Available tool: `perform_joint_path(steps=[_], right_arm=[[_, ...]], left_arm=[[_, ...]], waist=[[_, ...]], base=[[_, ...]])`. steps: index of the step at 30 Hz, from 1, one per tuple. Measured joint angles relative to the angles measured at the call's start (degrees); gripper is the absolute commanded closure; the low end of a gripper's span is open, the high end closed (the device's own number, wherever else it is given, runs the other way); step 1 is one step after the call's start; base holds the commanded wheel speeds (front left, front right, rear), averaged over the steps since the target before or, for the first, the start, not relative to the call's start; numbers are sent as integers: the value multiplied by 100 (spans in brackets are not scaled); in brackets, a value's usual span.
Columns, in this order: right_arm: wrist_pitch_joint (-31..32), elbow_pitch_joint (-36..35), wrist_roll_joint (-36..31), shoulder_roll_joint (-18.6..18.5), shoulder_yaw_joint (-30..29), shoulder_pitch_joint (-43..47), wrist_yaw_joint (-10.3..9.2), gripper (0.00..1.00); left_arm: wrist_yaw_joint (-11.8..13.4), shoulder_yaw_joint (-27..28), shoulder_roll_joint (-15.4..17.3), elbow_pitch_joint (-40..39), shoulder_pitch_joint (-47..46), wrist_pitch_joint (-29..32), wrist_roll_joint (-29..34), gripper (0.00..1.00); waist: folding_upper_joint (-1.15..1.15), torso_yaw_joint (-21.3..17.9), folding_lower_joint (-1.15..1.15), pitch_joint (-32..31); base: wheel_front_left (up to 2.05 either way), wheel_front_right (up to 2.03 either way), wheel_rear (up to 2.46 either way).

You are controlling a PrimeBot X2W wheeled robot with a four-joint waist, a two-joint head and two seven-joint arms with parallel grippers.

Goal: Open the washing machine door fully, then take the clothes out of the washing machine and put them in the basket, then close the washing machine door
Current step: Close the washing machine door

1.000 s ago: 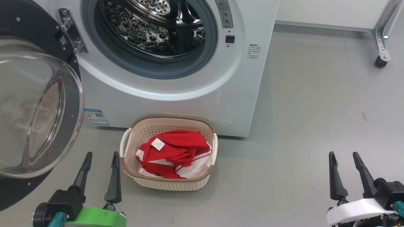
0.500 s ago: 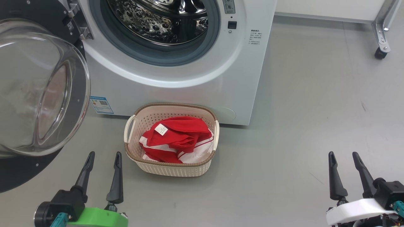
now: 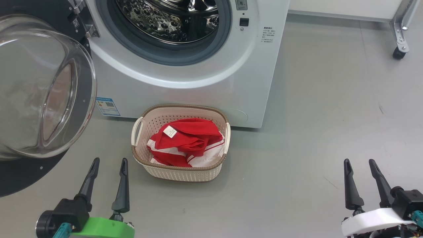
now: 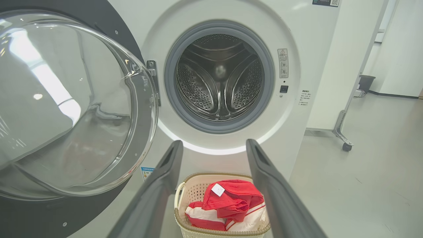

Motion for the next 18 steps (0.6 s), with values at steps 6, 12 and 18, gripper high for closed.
perform_joint_path(steps=[6,12,18], right_arm=[[0,0,0,-4,3,-1,0,0],[0,0,0,-8,11,-1,0,0],[0,0,0,-10,30,-1,0,0]], left_arm=[[40,-16,0,-9,3,0,0,0],[41,-19,0,-10,5,0,0,0],[42,-18,0,-18,5,0,0,0]], waist=[[0,7,0,3],[0,9,0,5],[0,0,0,9]], base=[[0,0,0],[0,0,0],[0,0,0]])
